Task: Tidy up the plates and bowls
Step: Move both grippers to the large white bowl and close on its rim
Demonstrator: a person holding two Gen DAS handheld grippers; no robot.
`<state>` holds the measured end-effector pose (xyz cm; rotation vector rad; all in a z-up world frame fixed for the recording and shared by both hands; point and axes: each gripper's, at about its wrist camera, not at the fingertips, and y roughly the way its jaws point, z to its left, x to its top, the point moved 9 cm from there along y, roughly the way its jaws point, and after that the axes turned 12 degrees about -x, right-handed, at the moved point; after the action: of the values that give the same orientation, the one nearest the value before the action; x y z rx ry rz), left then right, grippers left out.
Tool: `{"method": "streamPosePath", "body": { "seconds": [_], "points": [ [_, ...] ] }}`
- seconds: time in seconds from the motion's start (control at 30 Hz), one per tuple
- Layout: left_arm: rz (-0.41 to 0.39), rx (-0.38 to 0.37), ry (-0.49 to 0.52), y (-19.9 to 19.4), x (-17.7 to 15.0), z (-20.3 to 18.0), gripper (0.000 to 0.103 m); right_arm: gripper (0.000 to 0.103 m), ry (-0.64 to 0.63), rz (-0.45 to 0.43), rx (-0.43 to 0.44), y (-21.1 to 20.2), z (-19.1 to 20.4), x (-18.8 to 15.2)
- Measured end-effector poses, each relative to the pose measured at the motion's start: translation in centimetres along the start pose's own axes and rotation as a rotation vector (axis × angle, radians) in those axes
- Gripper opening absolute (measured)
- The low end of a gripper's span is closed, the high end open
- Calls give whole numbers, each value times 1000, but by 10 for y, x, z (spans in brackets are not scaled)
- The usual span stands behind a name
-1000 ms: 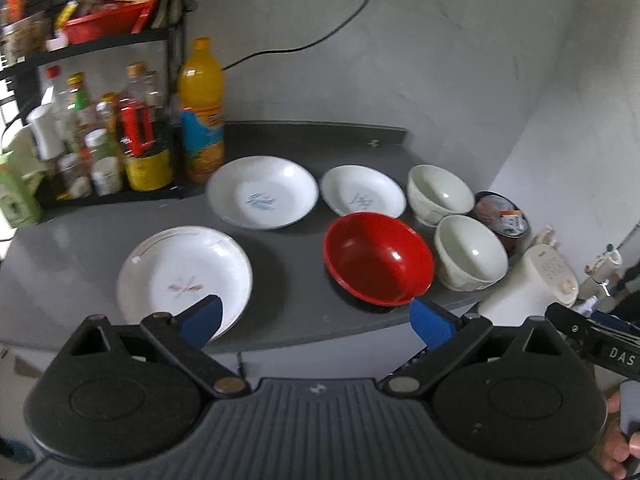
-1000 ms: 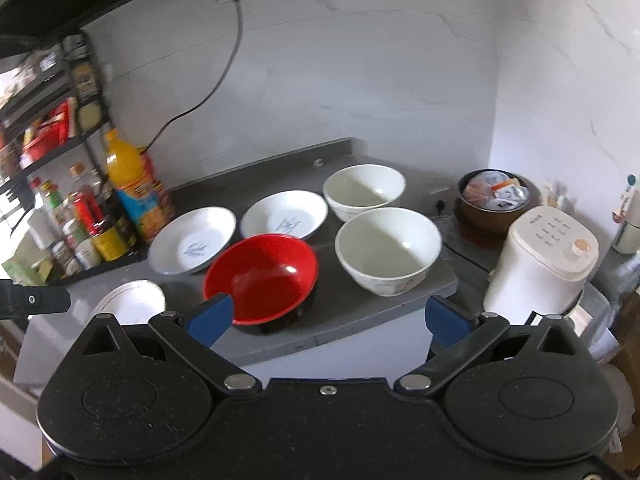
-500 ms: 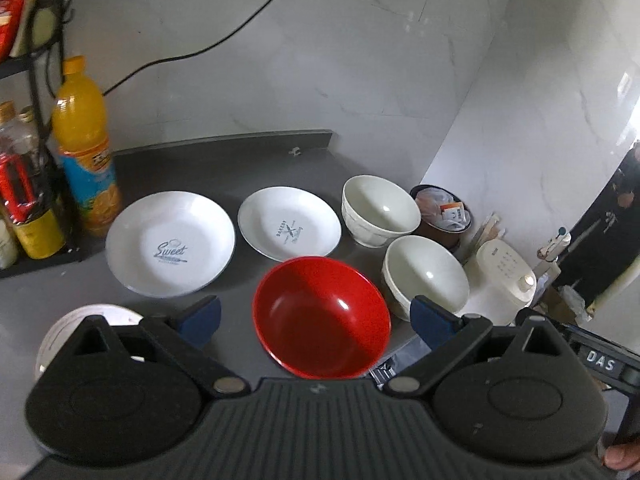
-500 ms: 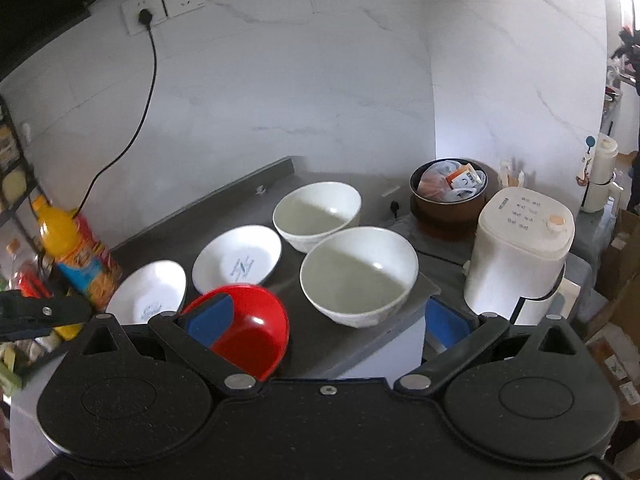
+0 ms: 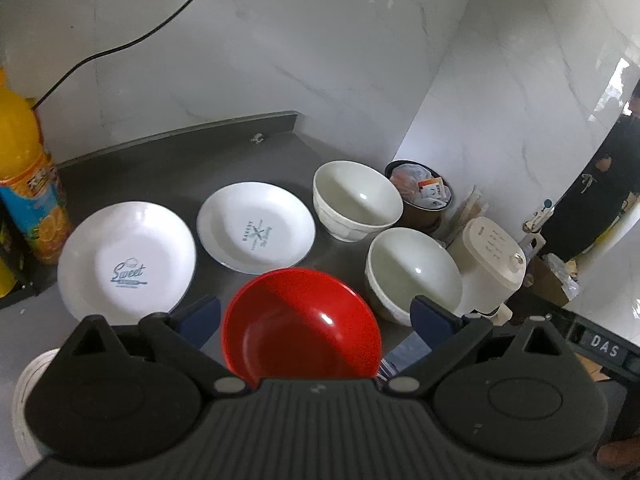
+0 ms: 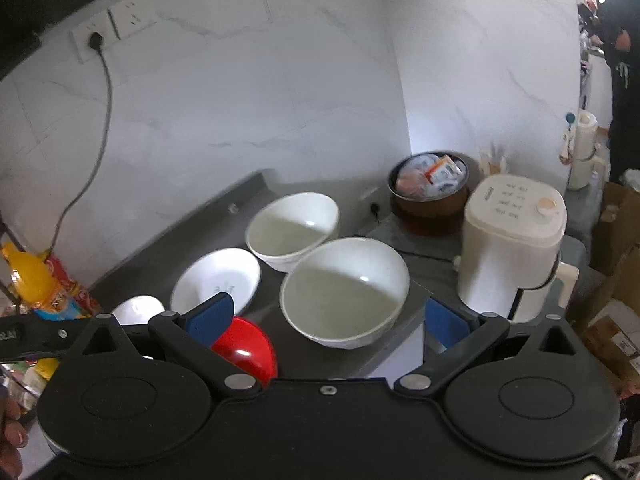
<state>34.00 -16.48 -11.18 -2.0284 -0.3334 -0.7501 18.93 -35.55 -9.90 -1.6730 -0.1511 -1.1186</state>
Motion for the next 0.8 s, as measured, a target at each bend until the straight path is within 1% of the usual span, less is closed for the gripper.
{"method": "streamPosePath", "body": {
  "seconds": [0.07,0.13,0.27,0.33,0.37,0.4,0.47,0.53,0.57,0.6,0.63,0.67,0.7,0.73,0.8],
  "points": [
    [1,9,20,7,2,-3,100,103,-8,10,-14,7,-3,0],
    [1,13,22,14,4,-6,100,102,-6,28,-4,16,-6,0],
    [16,6,3,35,7,-13,100,94,-6,73,-7,37,-15,0],
    [19,6,11,47,9,-19,100,93,-2,88,4,50,-21,0],
    [19,5,12,55,9,-23,99,91,0,99,7,57,-25,0],
    [17,8,9,63,10,-26,97,85,0,115,11,64,-28,-1],
    [27,21,0,78,12,-32,92,79,-16,153,26,78,-33,-3],
    [27,8,-9,91,12,-39,89,77,-37,166,47,91,-36,-4],
    [29,4,-11,99,12,-42,86,74,-44,176,47,98,-38,-5],
    [40,14,-12,107,12,-43,82,70,-48,193,48,105,-40,-6],
    [50,25,-12,115,11,-45,79,68,-45,211,57,112,-41,-7],
    [57,31,-16,123,11,-46,72,67,-41,223,70,118,-41,-7],
    [63,30,-25,129,11,-47,68,66,-41,233,81,124,-42,-7],
    [65,25,-36,136,11,-49,66,65,-46,242,87,129,-42,-8],
    [82,34,-48,149,9,-49,59,58,-62,265,94,140,-42,-10]
  ]
}}
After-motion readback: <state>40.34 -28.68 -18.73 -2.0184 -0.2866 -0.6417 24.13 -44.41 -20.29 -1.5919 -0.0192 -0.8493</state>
